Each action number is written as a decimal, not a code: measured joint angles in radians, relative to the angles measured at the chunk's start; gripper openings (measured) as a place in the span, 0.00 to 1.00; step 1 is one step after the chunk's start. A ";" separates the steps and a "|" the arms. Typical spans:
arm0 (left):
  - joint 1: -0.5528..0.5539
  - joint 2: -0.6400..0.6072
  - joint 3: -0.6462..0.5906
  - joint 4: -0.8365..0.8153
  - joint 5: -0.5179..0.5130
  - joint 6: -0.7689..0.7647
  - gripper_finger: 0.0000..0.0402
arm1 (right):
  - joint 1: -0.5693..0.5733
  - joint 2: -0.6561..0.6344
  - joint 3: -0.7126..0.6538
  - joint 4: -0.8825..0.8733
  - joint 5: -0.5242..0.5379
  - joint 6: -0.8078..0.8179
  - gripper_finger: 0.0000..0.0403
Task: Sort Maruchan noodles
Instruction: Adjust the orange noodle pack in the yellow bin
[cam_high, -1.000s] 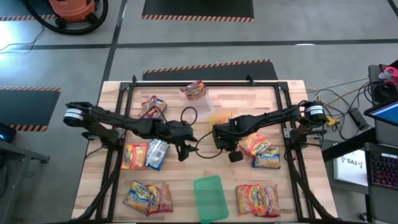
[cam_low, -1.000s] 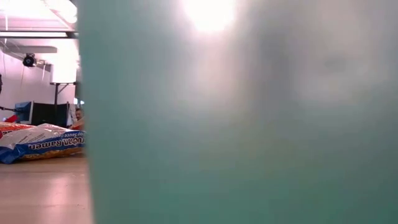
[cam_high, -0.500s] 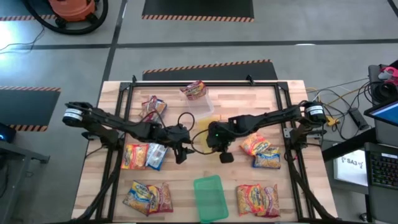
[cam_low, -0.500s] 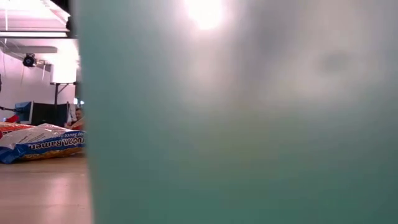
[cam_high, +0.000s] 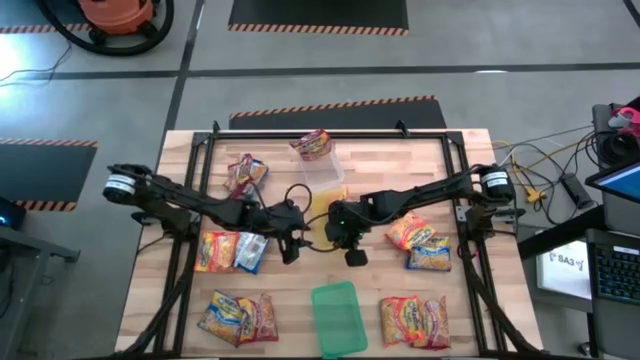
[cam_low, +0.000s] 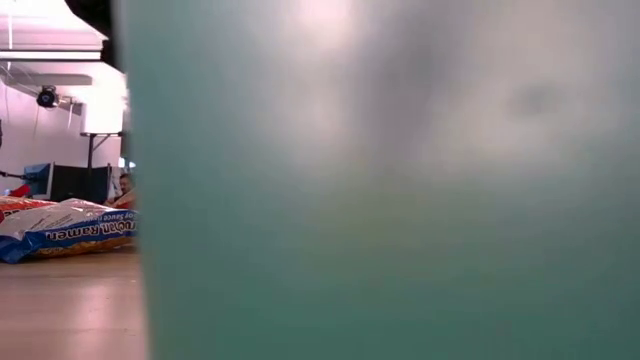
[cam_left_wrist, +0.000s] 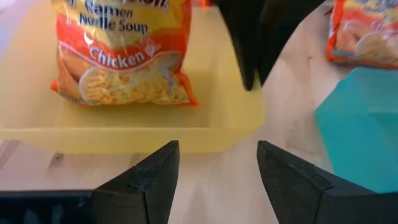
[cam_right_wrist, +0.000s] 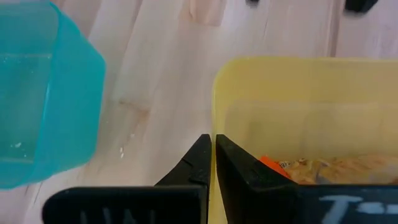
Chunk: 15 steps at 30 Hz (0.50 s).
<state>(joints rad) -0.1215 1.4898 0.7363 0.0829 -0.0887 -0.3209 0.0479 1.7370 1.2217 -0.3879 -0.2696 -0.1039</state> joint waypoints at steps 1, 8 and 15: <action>0.000 0.009 -0.001 0.001 -0.002 0.001 0.50 | 0.000 0.000 0.000 0.009 -0.001 0.001 0.03; -0.002 0.052 0.001 0.087 -0.034 0.013 0.50 | 0.000 -0.009 0.000 -0.002 -0.003 0.063 0.18; -0.023 0.071 0.001 0.154 -0.034 0.040 0.50 | -0.010 -0.036 0.095 -0.170 0.000 0.145 0.34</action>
<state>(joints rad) -0.1447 1.5612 0.7376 0.2371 -0.1229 -0.2809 0.0382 1.7011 1.3163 -0.5579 -0.2692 0.0415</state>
